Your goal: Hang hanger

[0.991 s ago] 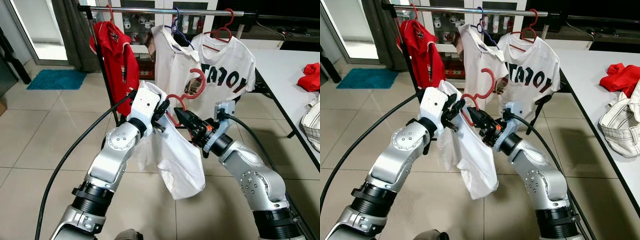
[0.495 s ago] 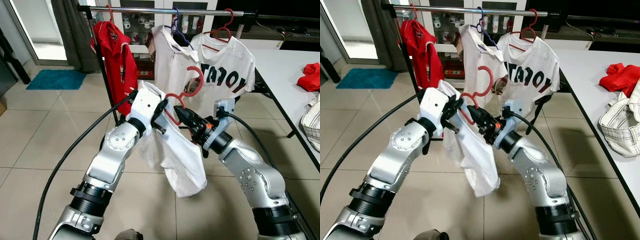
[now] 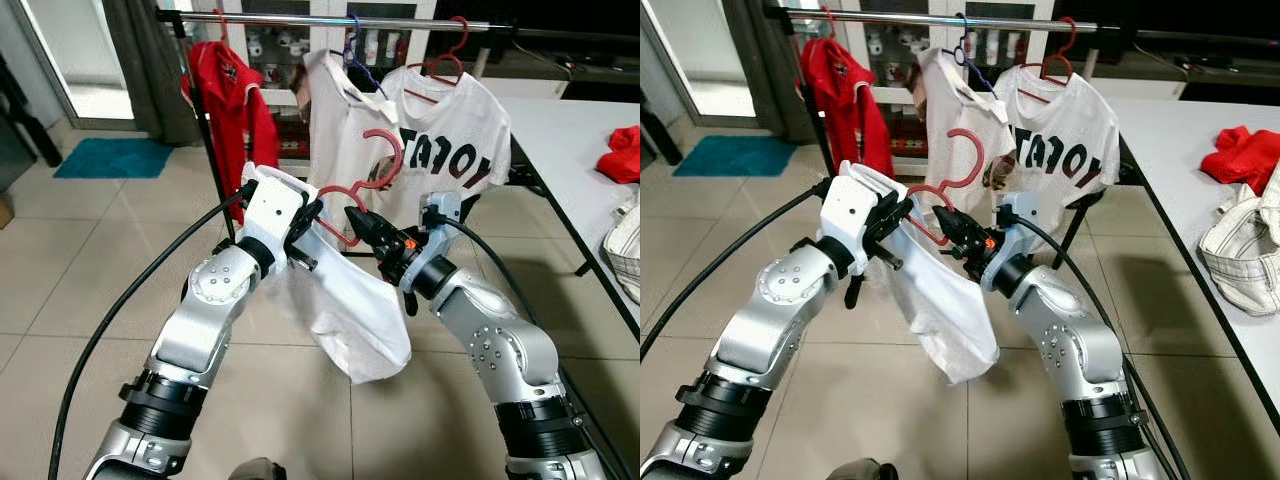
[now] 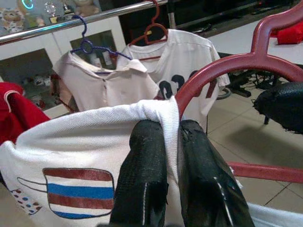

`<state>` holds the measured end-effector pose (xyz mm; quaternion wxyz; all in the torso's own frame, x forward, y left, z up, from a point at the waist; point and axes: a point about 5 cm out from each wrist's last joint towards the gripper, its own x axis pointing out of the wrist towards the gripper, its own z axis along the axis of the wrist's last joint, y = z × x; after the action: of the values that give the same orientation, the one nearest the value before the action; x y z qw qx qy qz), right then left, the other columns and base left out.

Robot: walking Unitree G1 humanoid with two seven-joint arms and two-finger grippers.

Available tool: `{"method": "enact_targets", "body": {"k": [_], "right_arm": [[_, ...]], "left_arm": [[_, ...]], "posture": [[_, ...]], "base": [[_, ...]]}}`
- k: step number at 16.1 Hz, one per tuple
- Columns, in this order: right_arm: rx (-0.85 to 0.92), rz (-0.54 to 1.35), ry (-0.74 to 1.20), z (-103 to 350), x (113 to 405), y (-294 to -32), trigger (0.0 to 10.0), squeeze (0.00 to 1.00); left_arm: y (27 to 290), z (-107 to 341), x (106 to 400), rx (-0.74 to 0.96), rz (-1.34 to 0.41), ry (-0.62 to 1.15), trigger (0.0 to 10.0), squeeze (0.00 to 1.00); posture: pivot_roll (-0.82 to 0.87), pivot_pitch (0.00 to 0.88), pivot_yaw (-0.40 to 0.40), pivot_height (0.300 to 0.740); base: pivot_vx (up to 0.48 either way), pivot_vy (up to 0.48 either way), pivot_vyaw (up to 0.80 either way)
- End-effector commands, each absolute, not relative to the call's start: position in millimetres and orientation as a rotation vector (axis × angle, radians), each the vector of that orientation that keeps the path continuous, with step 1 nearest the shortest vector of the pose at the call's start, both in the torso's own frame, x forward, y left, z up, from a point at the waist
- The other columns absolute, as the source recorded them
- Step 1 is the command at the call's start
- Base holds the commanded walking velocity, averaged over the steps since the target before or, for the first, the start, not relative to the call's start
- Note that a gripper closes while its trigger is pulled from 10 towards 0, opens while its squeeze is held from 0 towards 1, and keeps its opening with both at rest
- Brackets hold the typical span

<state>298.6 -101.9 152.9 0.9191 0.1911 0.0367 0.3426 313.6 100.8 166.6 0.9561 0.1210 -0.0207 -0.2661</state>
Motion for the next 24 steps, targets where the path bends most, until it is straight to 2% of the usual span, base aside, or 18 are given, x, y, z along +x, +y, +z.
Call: {"method": "enact_targets", "body": {"k": [1,2,3,4,7,8,12,13,14,18,19,20,24], "right_arm": [[0.399,0.551,-0.047,171.6,308.0,-131.7,10.0,0.0],[0.414,0.569,-0.056,173.1,306.6,-129.6,10.0,0.0],[0.421,0.586,-0.062,174.4,305.2,-127.8,10.0,0.0],[0.422,0.596,-0.066,174.9,304.3,-127.1,10.0,0.0],[0.43,0.639,-0.079,177.8,299.2,-124.3,10.0,0.0],[0.433,0.654,-0.082,178.4,297.7,-123.8,10.0,0.0],[0.443,0.695,-0.089,180.2,293.1,-121.7,10.0,0.0],[0.443,0.7,-0.089,180.4,292.6,-121.2,10.0,0.0],[0.442,0.713,-0.088,180.7,291.0,-120.1,10.0,0.0],[0.438,0.726,-0.082,179.7,289.9,-120.0,10.0,0.0],[0.437,0.733,-0.082,179.6,289.5,-119.7,10.0,0.0],[0.437,0.739,-0.082,179.7,289.3,-119.6,10.0,0.0],[0.434,0.802,-0.093,183.8,285.5,-115.4,10.0,0.0]], "left_arm": [[105.6,164.0,314.6,0.243,-0.514,-0.031,8.4,0.0],[105.2,165.1,317.5,0.232,-0.495,-0.037,10.0,0.0],[102.2,165.7,317.6,0.193,-0.529,-0.031,10.0,0.43],[101.0,166.2,317.6,0.189,-0.542,-0.03,10.0,1.0],[97.4,166.7,320.4,0.218,-0.543,-0.044,10.0,1.0],[95.8,166.3,321.4,0.222,-0.549,-0.049,10.0,0.0],[89.7,169.9,323.2,0.199,-0.608,-0.079,10.0,0.0],[87.9,172.9,322.4,0.184,-0.626,-0.095,10.0,0.57],[84.1,182.0,320.0,0.157,-0.655,-0.152,10.0,1.0],[81.7,189.8,320.0,0.184,-0.61,-0.226,10.0,0.99],[80.6,190.2,319.4,0.203,-0.604,-0.236,10.0,0.07],[79.0,188.8,318.2,0.203,-0.611,-0.233,10.0,0.0],[76.8,185.4,322.9,0.156,-0.613,-0.225,10.0,0.0]], "posture": [[-0.03,0.0,-0.005,0.74],[-0.03,0.0,-0.004,0.74],[-0.04,0.0,-0.001,0.74],[-0.04,0.0,-0.001,0.74],[-0.04,0.0,0.003,0.74],[-0.04,0.0,0.003,0.74],[-0.05,0.0,0.001,0.74],[-0.05,0.0,0.001,0.74],[-0.05,0.0,0.001,0.74],[-0.05,0.0,0.004,0.74],[-0.05,0.0,0.004,0.74],[-0.05,0.0,0.001,0.74],[-0.05,0.0,-0.008,0.74]], "base": [[0.0,0.0,0.0],[0.0,0.0,0.0],[0.0,0.0,0.0],[0.0,0.0,0.0],[0.0,0.0,0.0],[0.0,0.0,0.0],[0.0,0.0,0.0],[0.0,0.0,0.0],[0.0,0.0,0.0],[0.0,0.0,0.0],[0.0,0.0,0.0],[0.0,0.0,0.0],[0.0,0.0,0.0]]}}
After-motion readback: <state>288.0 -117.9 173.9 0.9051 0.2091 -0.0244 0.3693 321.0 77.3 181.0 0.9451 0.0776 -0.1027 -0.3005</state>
